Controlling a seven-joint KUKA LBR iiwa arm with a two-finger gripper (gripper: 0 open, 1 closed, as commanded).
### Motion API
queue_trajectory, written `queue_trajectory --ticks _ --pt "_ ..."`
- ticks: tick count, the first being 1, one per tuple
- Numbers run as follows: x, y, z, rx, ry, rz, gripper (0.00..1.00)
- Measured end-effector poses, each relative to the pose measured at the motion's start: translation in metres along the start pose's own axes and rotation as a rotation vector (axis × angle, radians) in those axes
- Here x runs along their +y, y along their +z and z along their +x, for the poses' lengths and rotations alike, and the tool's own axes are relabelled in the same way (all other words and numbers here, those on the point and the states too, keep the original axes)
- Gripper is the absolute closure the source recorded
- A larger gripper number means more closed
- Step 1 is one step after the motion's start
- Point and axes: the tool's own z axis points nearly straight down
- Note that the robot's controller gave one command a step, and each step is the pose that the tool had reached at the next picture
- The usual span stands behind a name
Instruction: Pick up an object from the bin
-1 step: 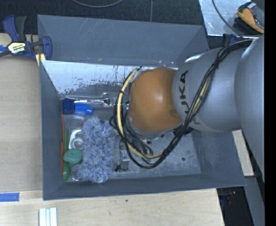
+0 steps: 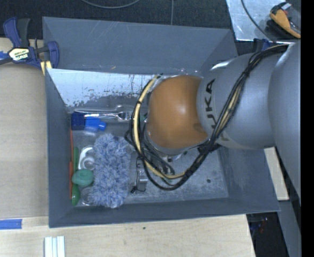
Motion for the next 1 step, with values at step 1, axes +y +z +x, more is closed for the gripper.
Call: queue_trajectory --ticks 1 --pt "0.0302 0.0692 0.0072 -0.013 -0.200 -0.001 0.00"
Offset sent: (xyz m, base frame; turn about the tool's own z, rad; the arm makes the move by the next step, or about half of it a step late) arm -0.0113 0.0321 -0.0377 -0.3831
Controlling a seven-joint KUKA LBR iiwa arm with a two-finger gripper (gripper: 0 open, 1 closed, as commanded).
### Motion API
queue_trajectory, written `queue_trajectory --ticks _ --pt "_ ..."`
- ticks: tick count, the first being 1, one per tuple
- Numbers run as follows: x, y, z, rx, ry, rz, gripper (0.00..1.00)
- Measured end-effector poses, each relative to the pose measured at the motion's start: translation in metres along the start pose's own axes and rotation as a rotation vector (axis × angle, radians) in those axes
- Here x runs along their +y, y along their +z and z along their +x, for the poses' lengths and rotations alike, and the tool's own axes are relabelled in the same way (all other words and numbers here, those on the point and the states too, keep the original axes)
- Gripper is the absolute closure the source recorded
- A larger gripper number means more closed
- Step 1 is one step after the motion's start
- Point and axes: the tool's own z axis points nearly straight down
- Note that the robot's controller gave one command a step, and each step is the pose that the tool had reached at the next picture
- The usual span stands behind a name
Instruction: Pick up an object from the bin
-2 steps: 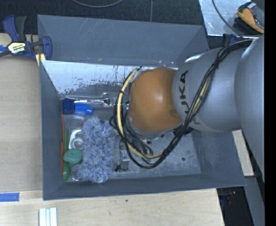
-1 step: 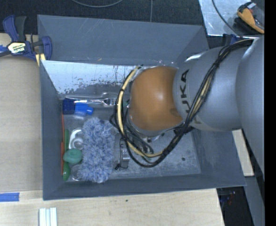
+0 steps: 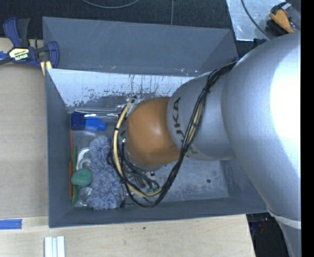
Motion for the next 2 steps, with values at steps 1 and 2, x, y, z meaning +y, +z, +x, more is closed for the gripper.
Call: queue_trajectory --ticks 1,2 --pt "0.002 -0.032 0.002 0.007 -0.182 -0.002 0.00" --pt "0.000 -0.003 -0.002 -0.005 -0.007 -0.002 0.00"
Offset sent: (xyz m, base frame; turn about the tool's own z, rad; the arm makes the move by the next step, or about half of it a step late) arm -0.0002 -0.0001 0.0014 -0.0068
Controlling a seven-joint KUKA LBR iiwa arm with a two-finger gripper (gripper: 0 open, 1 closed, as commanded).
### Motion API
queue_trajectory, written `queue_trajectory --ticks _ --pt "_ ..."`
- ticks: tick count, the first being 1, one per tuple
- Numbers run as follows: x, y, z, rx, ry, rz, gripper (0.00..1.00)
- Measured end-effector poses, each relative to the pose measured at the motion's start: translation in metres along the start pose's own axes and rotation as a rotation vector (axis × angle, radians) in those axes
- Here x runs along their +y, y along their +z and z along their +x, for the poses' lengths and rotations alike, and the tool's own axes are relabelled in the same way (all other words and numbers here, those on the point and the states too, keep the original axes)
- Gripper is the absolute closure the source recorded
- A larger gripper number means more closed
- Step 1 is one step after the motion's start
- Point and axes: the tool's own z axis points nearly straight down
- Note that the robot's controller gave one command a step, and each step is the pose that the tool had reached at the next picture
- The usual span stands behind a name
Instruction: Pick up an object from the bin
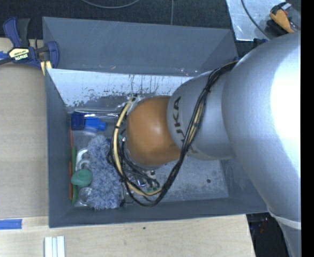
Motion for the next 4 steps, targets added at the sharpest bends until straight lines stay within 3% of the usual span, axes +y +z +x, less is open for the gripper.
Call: queue_trajectory --ticks 1,2,3,4 --pt "0.035 0.001 -0.008 -0.015 -0.519 0.001 0.00" --pt "0.000 -0.003 -0.004 -0.013 -0.006 -0.002 1.00" --pt "0.000 -0.003 -0.004 -0.013 -0.005 -0.002 1.00" --pt "0.000 -0.044 -0.003 -0.006 -0.004 0.000 1.00"
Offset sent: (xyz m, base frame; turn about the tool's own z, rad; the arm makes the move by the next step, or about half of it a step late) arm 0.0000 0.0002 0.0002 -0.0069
